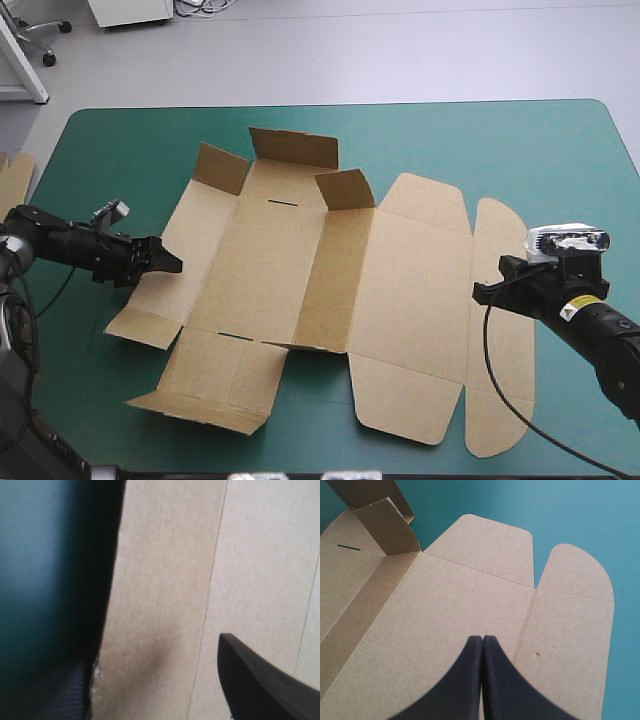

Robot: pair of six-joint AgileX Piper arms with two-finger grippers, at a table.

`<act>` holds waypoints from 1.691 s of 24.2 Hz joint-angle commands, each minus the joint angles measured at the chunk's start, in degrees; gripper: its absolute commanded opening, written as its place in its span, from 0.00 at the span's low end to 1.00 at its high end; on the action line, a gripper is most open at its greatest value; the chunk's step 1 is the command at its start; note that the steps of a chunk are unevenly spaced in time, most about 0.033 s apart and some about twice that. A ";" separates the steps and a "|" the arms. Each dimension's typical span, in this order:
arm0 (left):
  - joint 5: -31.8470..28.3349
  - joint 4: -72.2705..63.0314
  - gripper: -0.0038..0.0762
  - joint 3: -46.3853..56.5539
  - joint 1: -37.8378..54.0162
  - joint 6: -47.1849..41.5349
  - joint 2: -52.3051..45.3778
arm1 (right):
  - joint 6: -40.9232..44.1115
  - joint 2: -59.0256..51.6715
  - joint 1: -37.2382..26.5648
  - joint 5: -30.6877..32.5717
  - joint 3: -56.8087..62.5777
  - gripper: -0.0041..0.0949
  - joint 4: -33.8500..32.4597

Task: Fold the box

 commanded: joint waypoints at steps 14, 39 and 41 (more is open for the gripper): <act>6.10 4.53 0.49 -0.89 -8.97 -5.15 -2.78 | -0.26 -0.23 -0.26 -3.02 -1.95 0.01 -1.91; 6.00 -2.80 0.22 2.66 -9.94 1.32 -4.42 | 0.11 -0.23 -0.26 -3.61 -1.95 0.01 -1.91; 6.00 -0.07 0.14 0.76 -9.96 2.43 -4.71 | 0.11 -0.23 -0.26 -3.40 -1.95 0.01 -1.91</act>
